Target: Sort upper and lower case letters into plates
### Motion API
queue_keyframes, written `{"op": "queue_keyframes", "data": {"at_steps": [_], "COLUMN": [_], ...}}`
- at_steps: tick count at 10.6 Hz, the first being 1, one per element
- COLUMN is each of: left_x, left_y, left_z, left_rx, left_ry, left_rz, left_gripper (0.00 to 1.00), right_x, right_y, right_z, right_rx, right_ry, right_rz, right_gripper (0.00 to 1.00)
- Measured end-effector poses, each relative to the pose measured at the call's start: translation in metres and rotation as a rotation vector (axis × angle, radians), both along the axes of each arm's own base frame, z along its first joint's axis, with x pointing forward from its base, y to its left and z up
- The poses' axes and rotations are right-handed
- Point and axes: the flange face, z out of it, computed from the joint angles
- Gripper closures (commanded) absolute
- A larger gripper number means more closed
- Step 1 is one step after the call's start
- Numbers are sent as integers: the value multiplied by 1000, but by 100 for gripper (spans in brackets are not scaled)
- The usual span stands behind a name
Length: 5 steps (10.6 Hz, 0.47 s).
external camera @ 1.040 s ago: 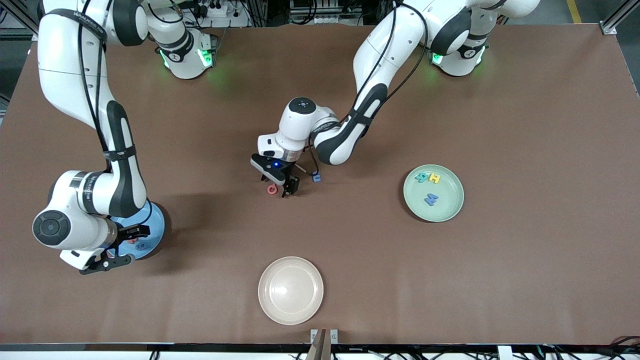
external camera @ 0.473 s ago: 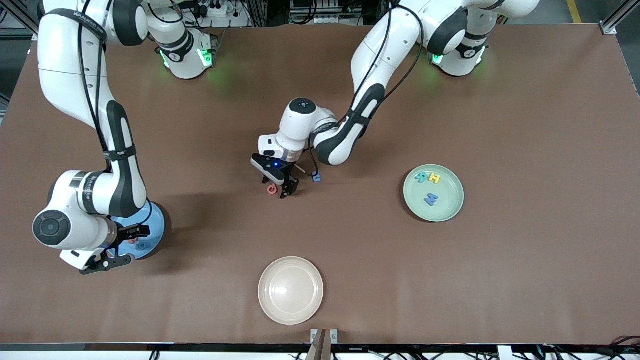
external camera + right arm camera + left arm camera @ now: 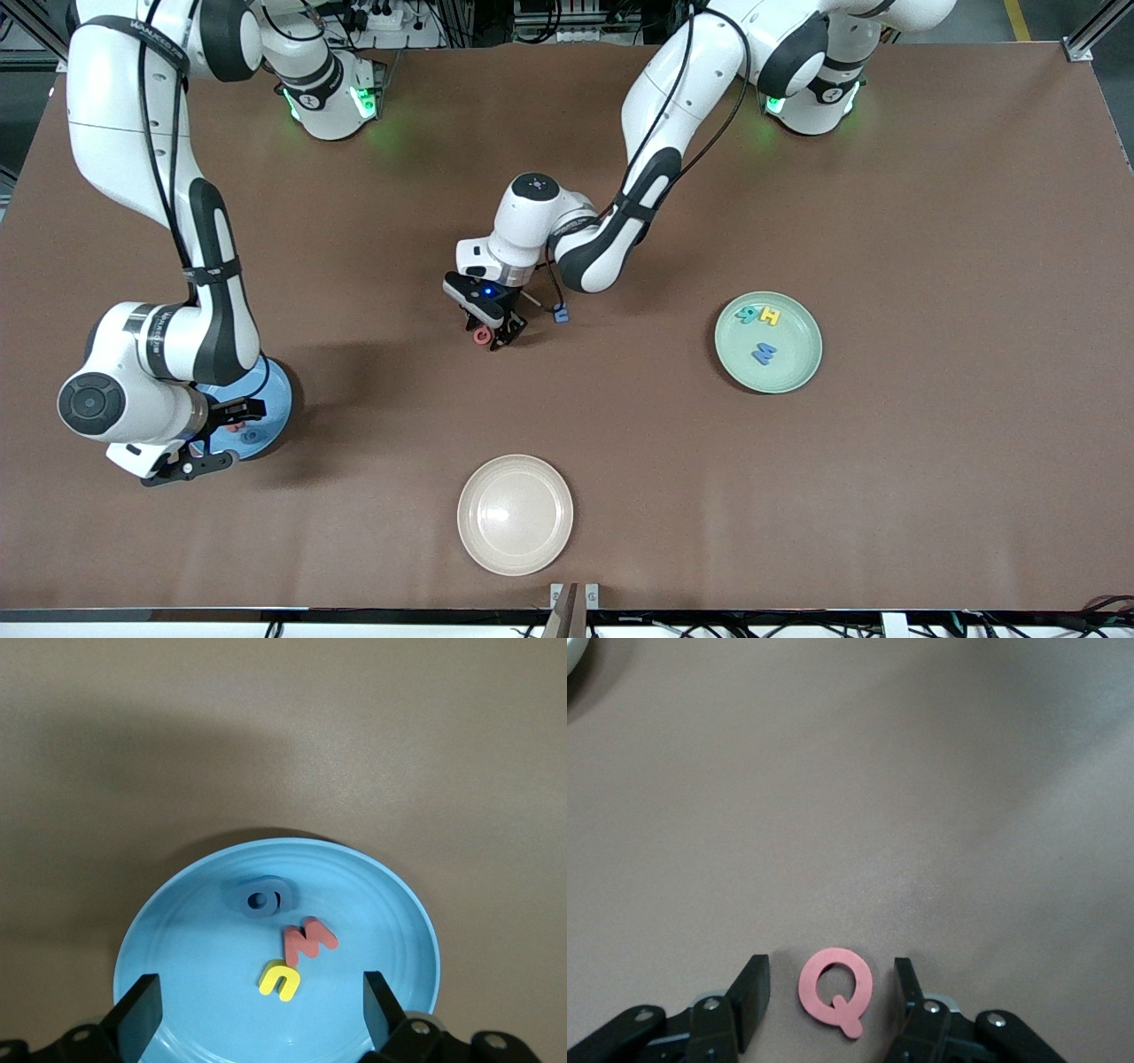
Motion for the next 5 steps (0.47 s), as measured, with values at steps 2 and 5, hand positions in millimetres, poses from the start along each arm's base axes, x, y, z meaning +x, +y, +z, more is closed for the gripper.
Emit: {"op": "queue_keyframes", "data": {"at_steps": [2, 5], "left_x": [1, 0], "left_y": [0, 0], "left_z": [0, 0], "left_rx": [-2, -3], "left_ry": [2, 3], "left_rz": [6, 6], "left_gripper": [42, 42], "right_x": [0, 0], "right_y": [0, 0], "right_z": [0, 0], "right_rx": [0, 0], "right_ry": [0, 0], "right_rz": [0, 0], "right_gripper": [0, 0]}}
